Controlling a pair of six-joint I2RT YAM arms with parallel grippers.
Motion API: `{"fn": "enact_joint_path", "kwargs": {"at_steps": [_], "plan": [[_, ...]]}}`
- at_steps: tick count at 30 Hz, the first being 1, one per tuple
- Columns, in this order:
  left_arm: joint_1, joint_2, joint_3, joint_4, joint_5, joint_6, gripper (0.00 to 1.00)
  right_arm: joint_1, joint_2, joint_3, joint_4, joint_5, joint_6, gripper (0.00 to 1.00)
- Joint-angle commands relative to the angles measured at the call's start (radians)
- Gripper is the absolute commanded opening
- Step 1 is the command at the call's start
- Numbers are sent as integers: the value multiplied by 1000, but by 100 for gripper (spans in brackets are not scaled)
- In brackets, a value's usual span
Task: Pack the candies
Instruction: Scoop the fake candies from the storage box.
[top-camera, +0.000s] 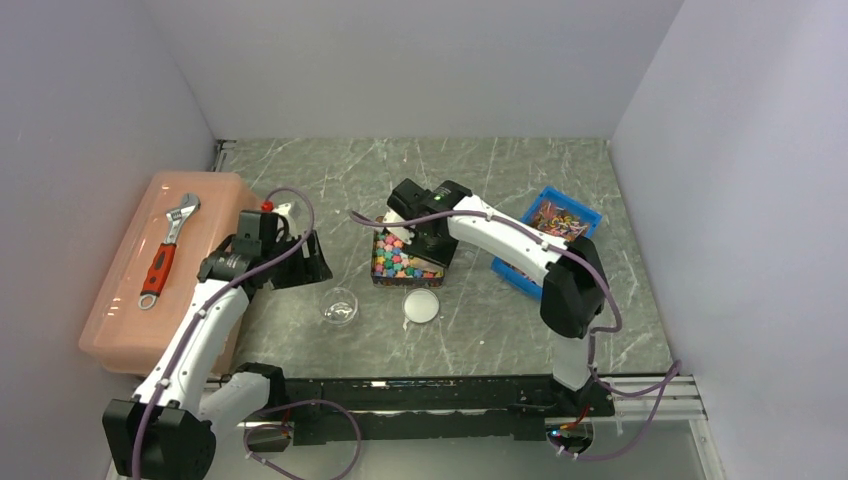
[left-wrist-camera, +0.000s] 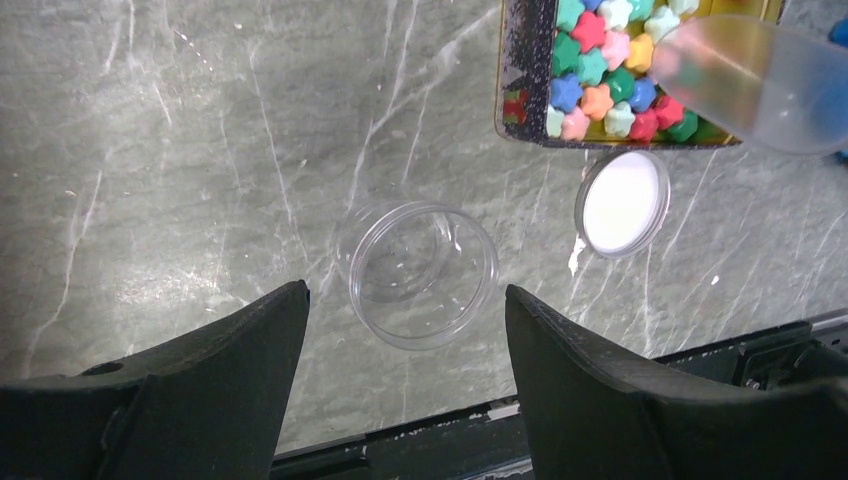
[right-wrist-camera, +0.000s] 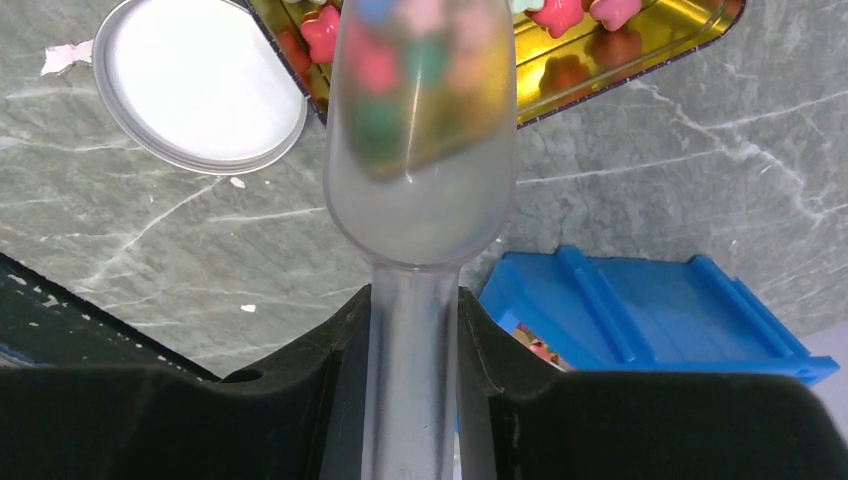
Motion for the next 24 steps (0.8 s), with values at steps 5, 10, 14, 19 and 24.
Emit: {"fn": "enact_joint_path", "kwargs": {"at_steps": [5,10,14,19,24], "plan": [[7,-16,-45,62,57,30,78,-13,87,127,-69,-8,-30,0],[9,-4,-60,76,68,34,78,-14,158,189,-76,-37,-39,0],[9,5,-68,80,68,40,77,-14,219,235,-71,-66,-47,0],[9,13,-75,85,71,42,77,-18,251,250,-16,-106,-55,0],[9,28,-79,88,83,40,78,-25,250,221,73,-129,-41,0]]}}
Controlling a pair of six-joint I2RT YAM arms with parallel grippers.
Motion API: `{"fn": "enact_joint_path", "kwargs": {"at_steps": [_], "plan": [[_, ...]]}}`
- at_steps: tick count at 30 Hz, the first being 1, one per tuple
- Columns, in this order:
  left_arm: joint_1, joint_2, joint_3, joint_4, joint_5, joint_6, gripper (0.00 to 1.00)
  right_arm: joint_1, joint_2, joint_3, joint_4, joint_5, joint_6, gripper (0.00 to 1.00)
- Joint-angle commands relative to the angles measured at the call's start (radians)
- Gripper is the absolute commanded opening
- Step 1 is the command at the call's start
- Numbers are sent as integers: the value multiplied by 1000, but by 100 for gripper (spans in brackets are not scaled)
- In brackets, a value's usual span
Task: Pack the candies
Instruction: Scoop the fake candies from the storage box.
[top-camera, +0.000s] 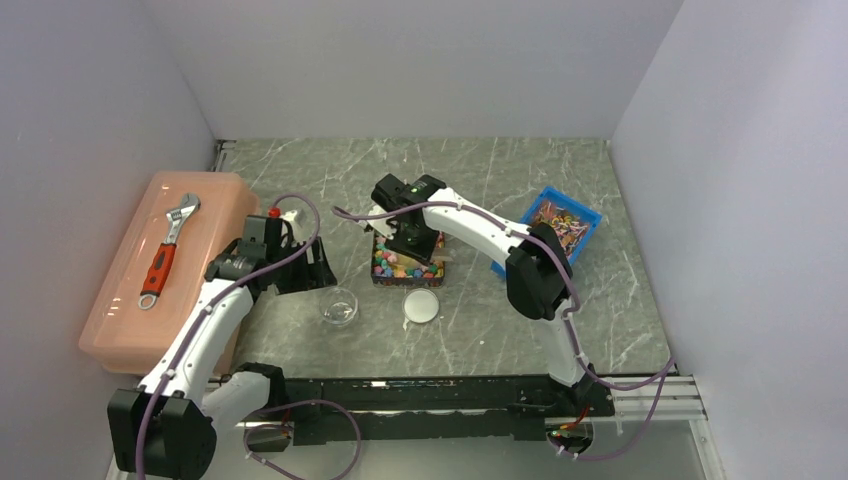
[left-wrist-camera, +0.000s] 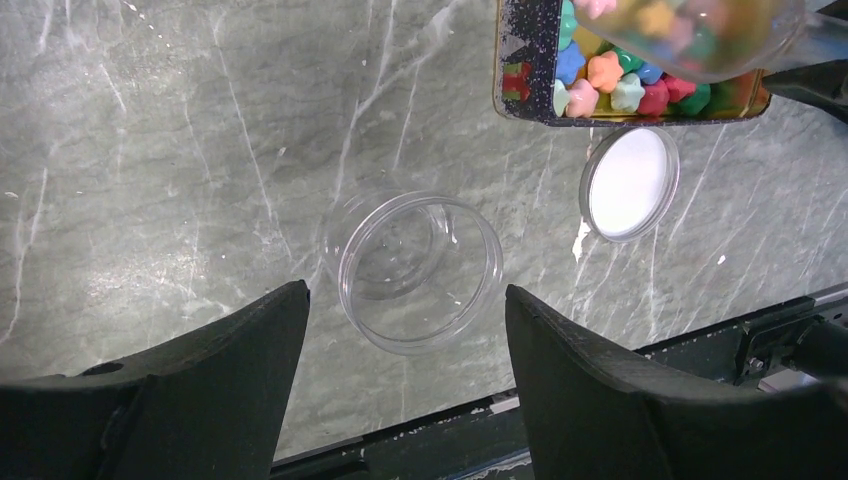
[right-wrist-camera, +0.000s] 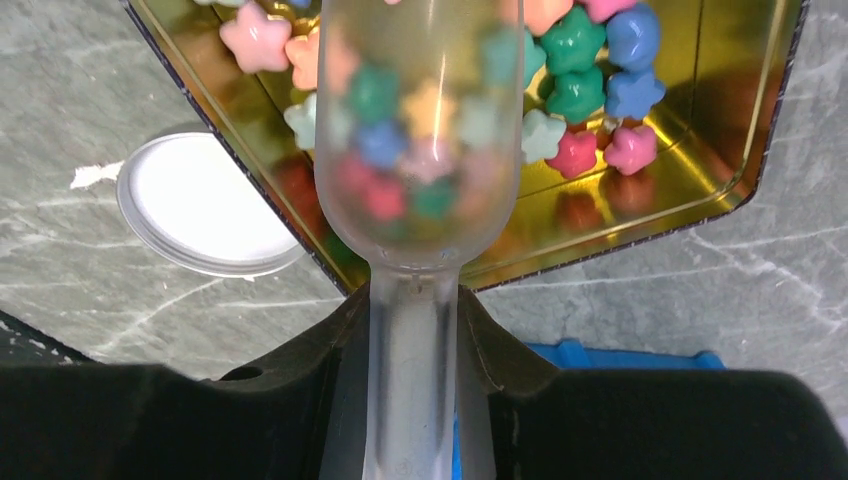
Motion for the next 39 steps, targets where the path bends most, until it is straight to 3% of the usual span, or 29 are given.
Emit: {"fn": "enact_joint_path", "kwargs": {"at_steps": [1,15,39], "plan": [[6,16,-3,37,31,22,78,-9,-2,-2,110,-49,1,0],[6,65,0,39,64,15,75,-44,-125,-277,436,-143,69,0],[6,96,-35,89,138,-57,68,-64,-420,-602,733,-179,123,0]]}}
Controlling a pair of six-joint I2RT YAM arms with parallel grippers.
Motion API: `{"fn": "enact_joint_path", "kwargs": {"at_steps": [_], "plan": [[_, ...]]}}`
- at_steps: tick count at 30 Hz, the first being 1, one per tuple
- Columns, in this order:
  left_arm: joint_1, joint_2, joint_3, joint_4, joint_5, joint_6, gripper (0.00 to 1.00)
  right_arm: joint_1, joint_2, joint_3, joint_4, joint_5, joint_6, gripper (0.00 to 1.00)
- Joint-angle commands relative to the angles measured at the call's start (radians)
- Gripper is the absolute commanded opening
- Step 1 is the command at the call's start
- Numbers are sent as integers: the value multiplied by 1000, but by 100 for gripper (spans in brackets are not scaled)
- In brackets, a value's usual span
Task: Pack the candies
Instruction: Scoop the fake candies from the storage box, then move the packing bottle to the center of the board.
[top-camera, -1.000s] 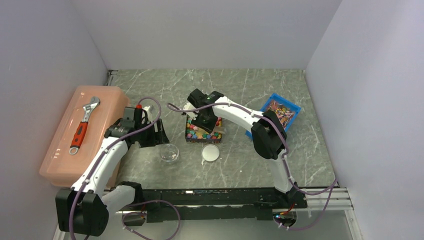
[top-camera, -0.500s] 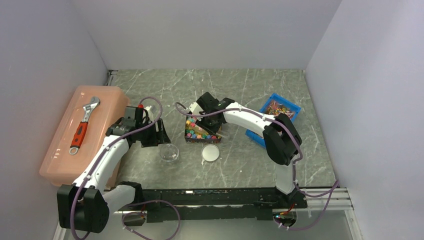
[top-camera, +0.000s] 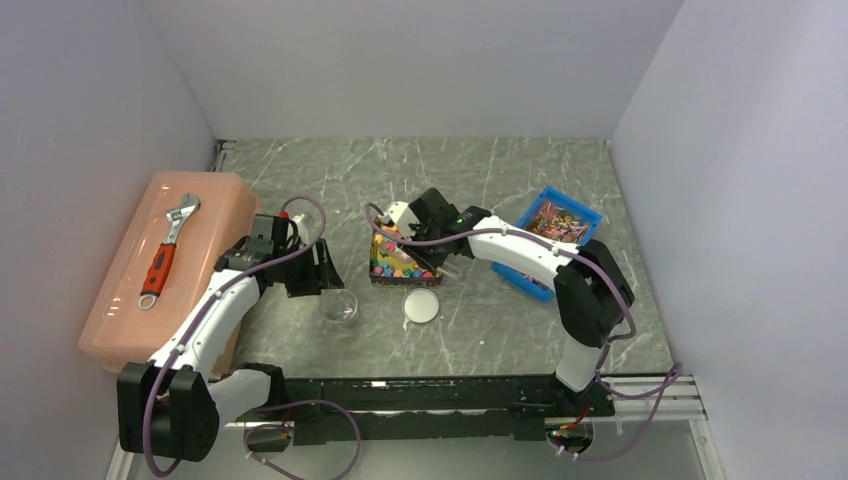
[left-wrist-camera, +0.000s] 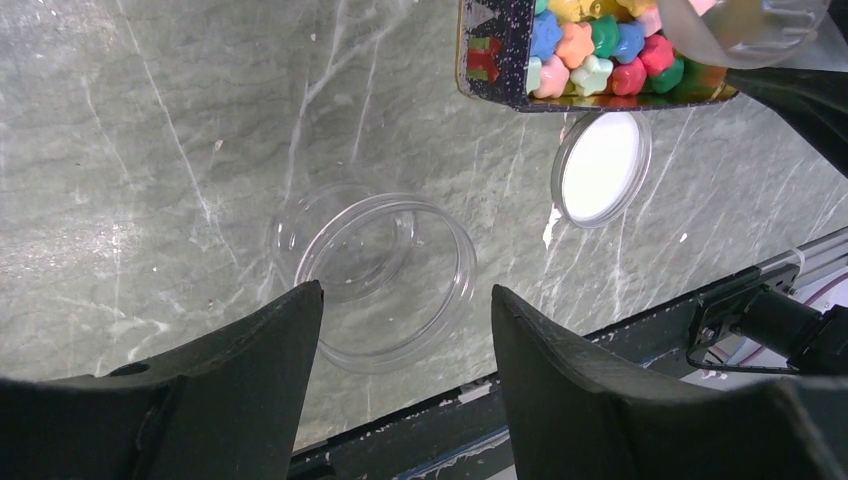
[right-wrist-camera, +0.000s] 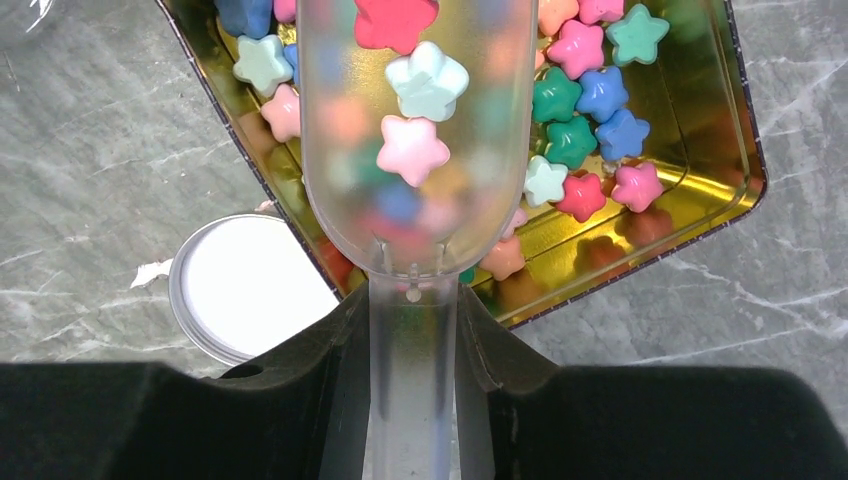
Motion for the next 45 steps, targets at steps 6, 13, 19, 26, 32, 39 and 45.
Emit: {"fn": "enact_joint_path", "kwargs": {"at_steps": [6,13,19,26,32,39,45], "plan": [[4,-6,-25,38,31,-36,67,-9,-139,-115,183,-56,46,0],[3,-6,-51,58,60,-57,66,-9,-199,-192,230,-68,74,0],[1,-4,-65,67,49,-67,64,-9,-257,-218,227,-68,82,0],[-2,16,-75,61,20,-76,54,-8,-345,-252,209,-77,91,0],[-6,-7,-10,-20,-31,-62,53,-8,-387,-286,209,-80,91,0],[-7,-54,86,-121,-98,-38,55,-6,-397,-302,216,-97,97,0],[-6,-43,79,-147,-158,-22,55,2,-407,-300,211,-98,100,0]]}}
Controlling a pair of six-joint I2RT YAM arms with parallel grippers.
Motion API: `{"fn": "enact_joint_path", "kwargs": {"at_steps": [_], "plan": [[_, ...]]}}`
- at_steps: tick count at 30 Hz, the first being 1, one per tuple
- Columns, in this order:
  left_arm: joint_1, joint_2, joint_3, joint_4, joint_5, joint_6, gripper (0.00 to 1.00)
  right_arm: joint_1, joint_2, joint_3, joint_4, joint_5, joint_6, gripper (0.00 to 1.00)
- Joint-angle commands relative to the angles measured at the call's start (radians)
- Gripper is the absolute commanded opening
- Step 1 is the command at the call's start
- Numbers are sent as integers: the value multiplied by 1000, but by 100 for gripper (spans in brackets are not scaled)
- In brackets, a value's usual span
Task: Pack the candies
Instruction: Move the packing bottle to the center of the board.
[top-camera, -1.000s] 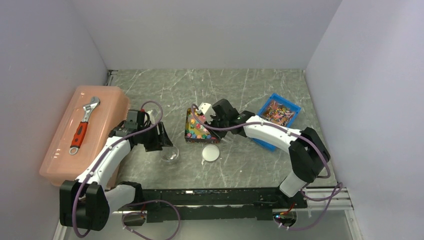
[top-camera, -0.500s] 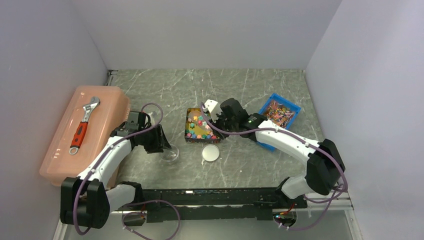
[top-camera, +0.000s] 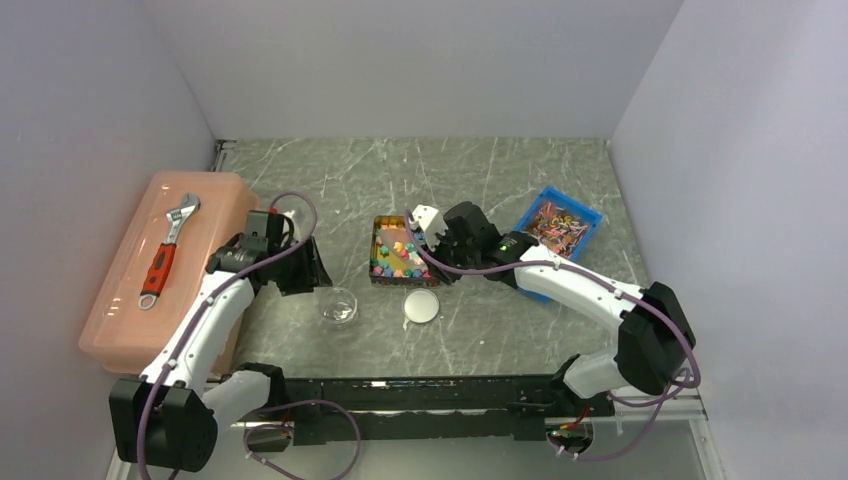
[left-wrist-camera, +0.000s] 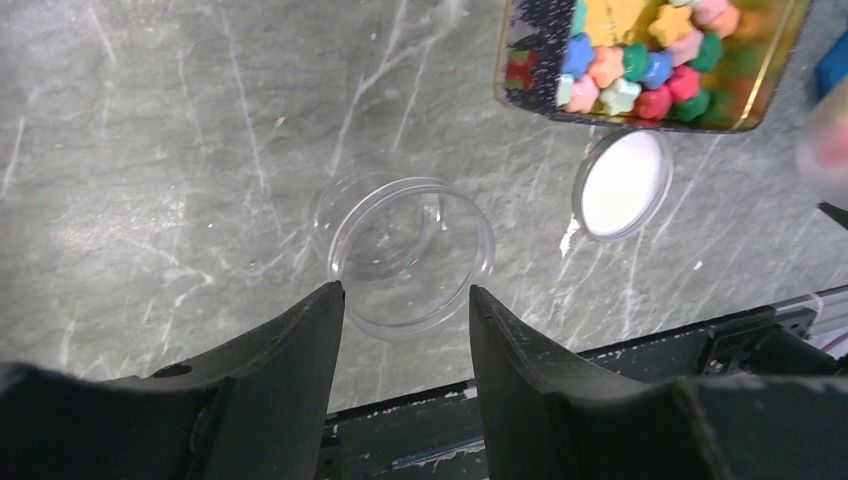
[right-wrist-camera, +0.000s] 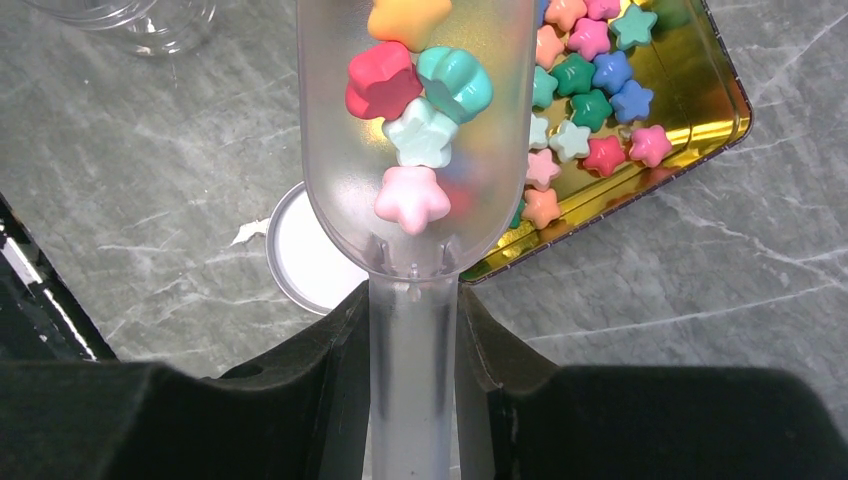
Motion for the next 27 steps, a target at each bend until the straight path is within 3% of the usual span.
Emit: {"fn": "enact_joint_path", "kwargs": {"at_steps": [1,11,27], "plan": [[-4,14,6,-37,-55,23,55,6,-44,7,45,-19,14,0],[-17,101,-28,-15,-34,30,50,21,-92,1,26,-7,26,0],[-134,169,-28,-11,-78,-7,38,42,-161,-10,-6,22,33,0]]}}
